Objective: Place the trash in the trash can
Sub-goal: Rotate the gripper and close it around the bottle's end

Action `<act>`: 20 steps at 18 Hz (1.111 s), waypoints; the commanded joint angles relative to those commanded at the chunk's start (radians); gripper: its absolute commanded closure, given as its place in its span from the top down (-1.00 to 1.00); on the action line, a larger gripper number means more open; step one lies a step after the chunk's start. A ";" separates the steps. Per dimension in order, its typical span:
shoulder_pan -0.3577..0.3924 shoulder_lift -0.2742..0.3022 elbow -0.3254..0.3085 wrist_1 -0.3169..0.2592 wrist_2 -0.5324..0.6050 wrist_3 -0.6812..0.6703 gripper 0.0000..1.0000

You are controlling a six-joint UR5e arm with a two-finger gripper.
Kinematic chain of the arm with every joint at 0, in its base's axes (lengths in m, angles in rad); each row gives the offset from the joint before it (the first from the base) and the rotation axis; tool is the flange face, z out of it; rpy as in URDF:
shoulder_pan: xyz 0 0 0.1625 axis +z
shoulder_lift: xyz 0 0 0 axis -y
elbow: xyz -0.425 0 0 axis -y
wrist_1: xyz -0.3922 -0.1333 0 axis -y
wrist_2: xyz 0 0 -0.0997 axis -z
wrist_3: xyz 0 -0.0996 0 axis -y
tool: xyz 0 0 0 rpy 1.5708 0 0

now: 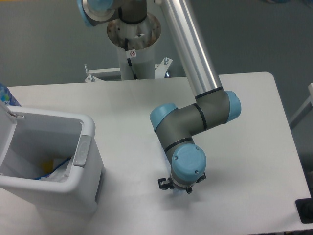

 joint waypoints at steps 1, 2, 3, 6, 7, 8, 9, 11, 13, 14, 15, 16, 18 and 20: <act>0.002 0.002 0.002 0.000 -0.014 0.000 0.10; 0.003 0.005 0.006 0.000 -0.025 0.000 0.10; 0.005 0.008 0.011 0.003 -0.031 0.002 0.10; 0.009 0.015 0.014 0.058 -0.045 -0.002 0.10; 0.009 0.021 0.014 0.081 -0.054 -0.002 0.10; 0.011 0.023 0.018 0.103 -0.063 -0.002 0.10; 0.012 0.025 0.025 0.116 -0.072 -0.005 0.10; 0.024 0.032 0.043 0.118 -0.095 -0.009 0.10; 0.026 0.044 0.066 0.118 -0.129 -0.014 0.10; 0.032 0.055 0.072 0.120 -0.149 -0.014 0.10; 0.040 0.072 0.074 0.124 -0.176 -0.012 0.10; 0.047 0.089 0.074 0.124 -0.213 -0.011 0.10; 0.063 0.127 0.074 0.133 -0.297 -0.008 0.10; 0.072 0.164 0.074 0.144 -0.360 -0.005 0.10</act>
